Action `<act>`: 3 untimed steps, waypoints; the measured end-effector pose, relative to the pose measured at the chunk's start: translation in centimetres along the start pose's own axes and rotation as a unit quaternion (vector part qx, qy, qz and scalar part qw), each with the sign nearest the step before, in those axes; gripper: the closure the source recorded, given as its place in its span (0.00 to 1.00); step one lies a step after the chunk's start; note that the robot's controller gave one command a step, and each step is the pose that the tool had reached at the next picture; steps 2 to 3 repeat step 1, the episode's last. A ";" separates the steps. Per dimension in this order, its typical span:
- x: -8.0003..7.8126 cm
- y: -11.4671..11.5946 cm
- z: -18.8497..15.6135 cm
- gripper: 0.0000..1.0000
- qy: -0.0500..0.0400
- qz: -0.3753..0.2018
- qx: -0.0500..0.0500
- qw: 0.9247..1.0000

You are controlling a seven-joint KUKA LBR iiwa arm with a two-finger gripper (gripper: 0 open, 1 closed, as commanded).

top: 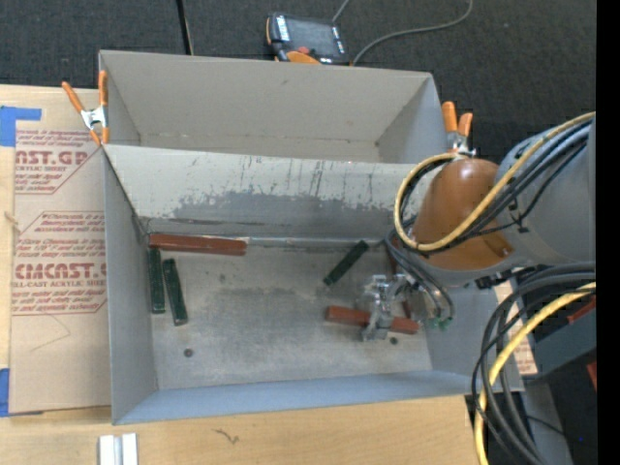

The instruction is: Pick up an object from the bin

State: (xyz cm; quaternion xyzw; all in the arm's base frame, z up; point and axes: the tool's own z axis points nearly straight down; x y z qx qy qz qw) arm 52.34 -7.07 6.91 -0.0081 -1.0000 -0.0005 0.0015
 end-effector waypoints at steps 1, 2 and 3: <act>-0.2 2.5 -14.6 1.00 -0.006 -0.007 0.001 1.000; -0.2 2.5 -14.6 1.00 -0.006 -0.007 0.001 1.000; -0.2 2.5 -14.6 1.00 -0.006 -0.007 0.001 1.000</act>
Offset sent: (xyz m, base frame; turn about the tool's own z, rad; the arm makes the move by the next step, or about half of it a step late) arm 0.0011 0.0243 0.1416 -0.0126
